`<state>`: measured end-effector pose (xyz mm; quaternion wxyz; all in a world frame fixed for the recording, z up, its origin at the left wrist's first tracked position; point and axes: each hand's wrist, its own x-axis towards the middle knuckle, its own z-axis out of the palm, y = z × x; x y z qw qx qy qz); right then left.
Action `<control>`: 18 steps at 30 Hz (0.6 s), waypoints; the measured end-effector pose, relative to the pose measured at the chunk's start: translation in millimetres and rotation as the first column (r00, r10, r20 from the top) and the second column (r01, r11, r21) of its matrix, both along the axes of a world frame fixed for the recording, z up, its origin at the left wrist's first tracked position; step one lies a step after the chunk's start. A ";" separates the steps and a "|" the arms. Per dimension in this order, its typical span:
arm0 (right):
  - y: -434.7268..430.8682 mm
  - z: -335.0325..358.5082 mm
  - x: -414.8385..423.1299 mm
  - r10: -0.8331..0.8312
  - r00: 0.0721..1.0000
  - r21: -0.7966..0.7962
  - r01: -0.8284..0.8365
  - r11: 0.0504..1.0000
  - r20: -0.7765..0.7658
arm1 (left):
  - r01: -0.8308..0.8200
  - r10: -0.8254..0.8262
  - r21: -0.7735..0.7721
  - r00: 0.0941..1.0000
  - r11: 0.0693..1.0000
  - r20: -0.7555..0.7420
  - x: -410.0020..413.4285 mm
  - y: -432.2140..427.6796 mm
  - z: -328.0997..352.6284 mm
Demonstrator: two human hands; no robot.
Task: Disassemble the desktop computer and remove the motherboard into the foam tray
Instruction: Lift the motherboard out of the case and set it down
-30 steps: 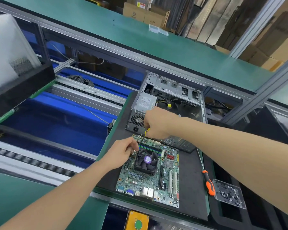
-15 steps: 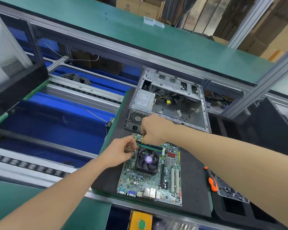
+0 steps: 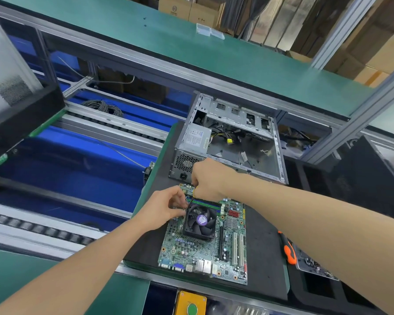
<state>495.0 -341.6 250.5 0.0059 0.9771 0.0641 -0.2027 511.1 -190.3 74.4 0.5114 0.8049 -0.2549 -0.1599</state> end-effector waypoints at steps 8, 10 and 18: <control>-1.8 -1.0 4.6 -0.056 0.998 0.024 0.056 0.998 -0.024 | -0.018 0.017 -0.015 0.999 1.000 -0.039 1.2 0.1 -3.8; -1.7 -1.0 5.3 -0.040 0.999 0.004 0.041 0.999 -0.033 | -0.019 0.018 -0.026 0.999 0.999 -0.047 1.4 -0.6 -4.6; -8.1 -0.6 2.8 0.360 0.932 -0.087 -0.363 0.928 -0.046 | -0.009 0.007 -0.051 0.999 0.999 -0.039 1.4 1.1 -5.4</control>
